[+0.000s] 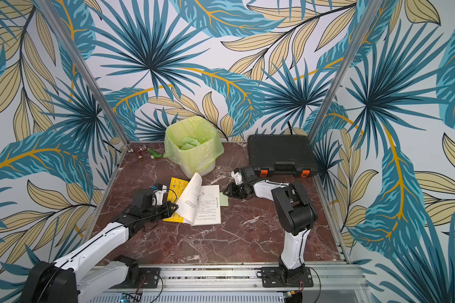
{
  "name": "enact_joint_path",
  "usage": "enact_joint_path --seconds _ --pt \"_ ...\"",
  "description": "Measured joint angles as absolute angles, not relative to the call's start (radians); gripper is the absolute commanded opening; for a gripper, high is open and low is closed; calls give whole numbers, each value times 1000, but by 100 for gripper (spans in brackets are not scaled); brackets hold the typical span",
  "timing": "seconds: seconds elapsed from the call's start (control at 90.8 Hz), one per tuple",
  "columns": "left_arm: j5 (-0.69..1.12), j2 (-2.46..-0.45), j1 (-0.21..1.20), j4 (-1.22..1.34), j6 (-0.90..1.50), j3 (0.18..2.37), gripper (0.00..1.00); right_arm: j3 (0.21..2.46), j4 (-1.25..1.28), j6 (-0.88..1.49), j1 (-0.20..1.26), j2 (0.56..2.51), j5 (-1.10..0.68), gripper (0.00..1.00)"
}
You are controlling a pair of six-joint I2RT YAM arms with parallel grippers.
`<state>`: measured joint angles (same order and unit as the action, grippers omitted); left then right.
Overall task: Peel off the used sticky note
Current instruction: Turn the page of the book at the center of the board.
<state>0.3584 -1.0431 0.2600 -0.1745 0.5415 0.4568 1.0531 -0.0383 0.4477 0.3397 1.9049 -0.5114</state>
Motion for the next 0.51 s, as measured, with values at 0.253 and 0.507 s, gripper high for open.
enact_joint_path --seconds 0.253,0.507 --pt "358 -1044 259 -168 548 453 0 1071 0 429 332 1938 -540 43" --pt "358 -1057 258 -151 548 451 0 1053 40 421 332 1953 -640 43"
